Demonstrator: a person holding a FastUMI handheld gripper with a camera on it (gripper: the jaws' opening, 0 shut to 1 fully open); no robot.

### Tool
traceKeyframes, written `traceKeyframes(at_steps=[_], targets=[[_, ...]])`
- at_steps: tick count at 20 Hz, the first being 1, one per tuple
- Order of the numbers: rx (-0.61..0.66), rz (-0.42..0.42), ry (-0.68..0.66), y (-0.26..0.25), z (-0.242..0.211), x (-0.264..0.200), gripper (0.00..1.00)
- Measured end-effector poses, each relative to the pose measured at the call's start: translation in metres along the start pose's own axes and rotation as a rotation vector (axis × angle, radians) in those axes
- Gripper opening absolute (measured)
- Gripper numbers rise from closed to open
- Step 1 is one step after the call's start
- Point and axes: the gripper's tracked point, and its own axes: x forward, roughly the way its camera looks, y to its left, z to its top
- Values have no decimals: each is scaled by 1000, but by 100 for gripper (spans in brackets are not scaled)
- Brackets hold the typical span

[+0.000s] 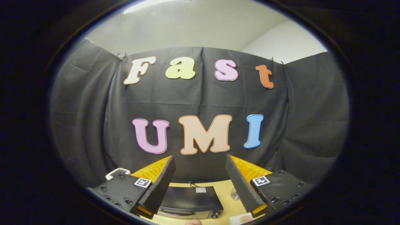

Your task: Open the toaster oven, put the food inside, and close the toaster oven door.

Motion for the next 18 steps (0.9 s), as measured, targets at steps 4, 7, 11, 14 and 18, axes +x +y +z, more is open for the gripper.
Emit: traceKeyframes(at_steps=[4,7,11,14,18], targets=[[9,8,4,2,-3,1,100],[8,13,8,3,-5,2,100],[6,26,25,8,-16,6,100],[7,35,35,13,-22,8,100],[3,48,41,17,-26,11,100]])
